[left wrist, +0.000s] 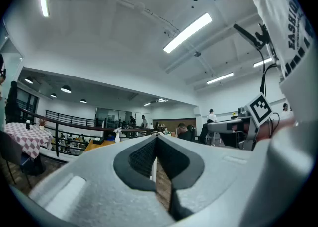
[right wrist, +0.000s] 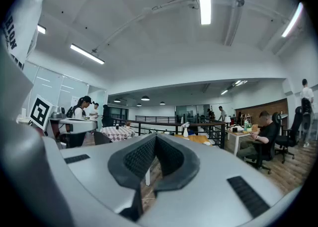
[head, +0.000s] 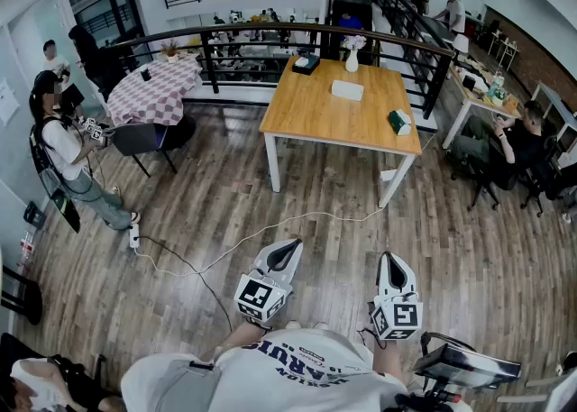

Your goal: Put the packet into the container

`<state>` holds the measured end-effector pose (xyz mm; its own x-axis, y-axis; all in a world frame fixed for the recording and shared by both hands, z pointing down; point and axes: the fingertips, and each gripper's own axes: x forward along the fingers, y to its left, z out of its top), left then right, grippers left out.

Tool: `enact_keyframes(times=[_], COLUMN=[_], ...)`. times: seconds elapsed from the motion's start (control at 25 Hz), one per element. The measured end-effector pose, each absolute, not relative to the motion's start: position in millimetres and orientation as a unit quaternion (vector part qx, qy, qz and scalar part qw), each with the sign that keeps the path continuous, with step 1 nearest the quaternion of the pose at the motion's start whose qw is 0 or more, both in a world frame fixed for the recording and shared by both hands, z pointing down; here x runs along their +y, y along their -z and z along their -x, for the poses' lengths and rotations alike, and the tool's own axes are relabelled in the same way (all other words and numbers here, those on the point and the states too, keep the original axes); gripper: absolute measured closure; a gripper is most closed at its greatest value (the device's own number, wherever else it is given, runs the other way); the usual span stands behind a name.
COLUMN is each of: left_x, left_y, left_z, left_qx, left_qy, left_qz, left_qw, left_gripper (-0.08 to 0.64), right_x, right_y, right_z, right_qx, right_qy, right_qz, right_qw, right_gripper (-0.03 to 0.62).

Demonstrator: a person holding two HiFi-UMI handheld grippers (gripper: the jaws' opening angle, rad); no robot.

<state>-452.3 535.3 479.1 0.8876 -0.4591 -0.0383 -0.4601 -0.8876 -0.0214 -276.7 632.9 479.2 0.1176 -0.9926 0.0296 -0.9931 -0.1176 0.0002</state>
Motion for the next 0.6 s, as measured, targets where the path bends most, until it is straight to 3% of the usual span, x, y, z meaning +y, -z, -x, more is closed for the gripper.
enact_keyframes(times=[0.44,0.6], left_x=[534.6,533.2], left_y=[-477.5,-484.8], left_z=[466.6,475.7], left_qx=[0.228,0.225], left_qy=[-0.029,-0.028], left_qz=[0.973,0.974], left_qw=[0.021,0.02], left_gripper=[0.558,0.558], right_x=[633.0,638.1], right_y=[-483.5,-484.2], right_z=[294.3,296.4], right_qx=[-0.663,-0.645], right_qy=[-0.006,-0.008], right_qz=[-0.748,-0.764], right_qw=[0.027,0.001], right_gripper=[0.584,0.584])
